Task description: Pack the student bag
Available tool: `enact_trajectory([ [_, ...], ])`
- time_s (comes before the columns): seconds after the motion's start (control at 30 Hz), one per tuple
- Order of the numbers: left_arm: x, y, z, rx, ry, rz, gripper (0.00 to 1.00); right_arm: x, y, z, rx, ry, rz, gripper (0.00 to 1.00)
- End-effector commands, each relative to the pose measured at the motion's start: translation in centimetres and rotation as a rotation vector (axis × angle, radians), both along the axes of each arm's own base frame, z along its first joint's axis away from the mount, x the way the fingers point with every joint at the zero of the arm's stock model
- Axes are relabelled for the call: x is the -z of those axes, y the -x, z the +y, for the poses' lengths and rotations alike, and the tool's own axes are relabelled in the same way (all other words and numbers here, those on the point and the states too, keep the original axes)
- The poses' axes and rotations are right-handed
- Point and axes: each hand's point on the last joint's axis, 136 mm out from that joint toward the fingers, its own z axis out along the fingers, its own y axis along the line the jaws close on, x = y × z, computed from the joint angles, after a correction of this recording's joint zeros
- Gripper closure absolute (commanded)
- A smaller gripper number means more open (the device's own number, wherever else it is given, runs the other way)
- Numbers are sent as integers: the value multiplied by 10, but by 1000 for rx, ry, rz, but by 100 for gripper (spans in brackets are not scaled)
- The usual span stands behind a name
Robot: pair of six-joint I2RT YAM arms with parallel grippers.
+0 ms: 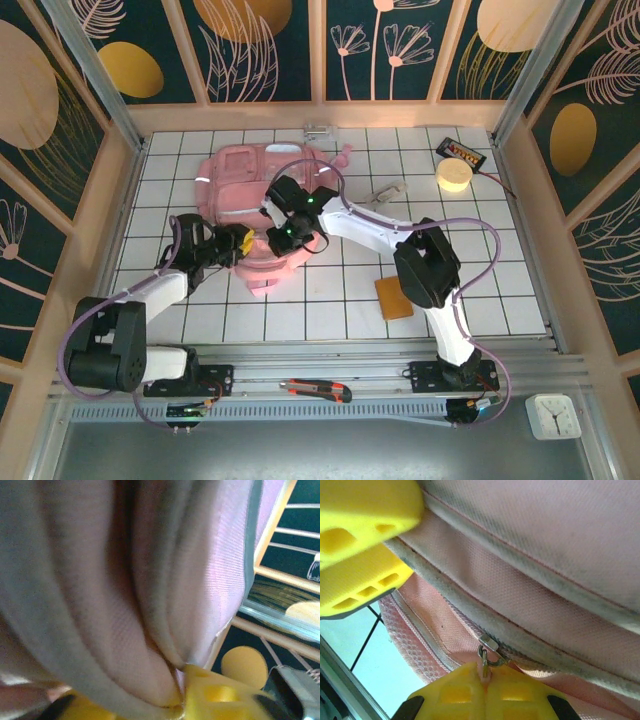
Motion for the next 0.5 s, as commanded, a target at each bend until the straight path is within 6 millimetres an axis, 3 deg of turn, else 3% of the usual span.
enact_trajectory([
  [0.0,-14,-9,-3,-7,25,-75,97,-9,2,5,-8,-7,-24,100],
  [0.2,-11,-7,3,-6,-9,-74,100,9,-14,-47,76,98,-24,100],
  [0.47,-9,3,21,-13,-48,-73,100,11,-61,-117,202,152,-50,100],
])
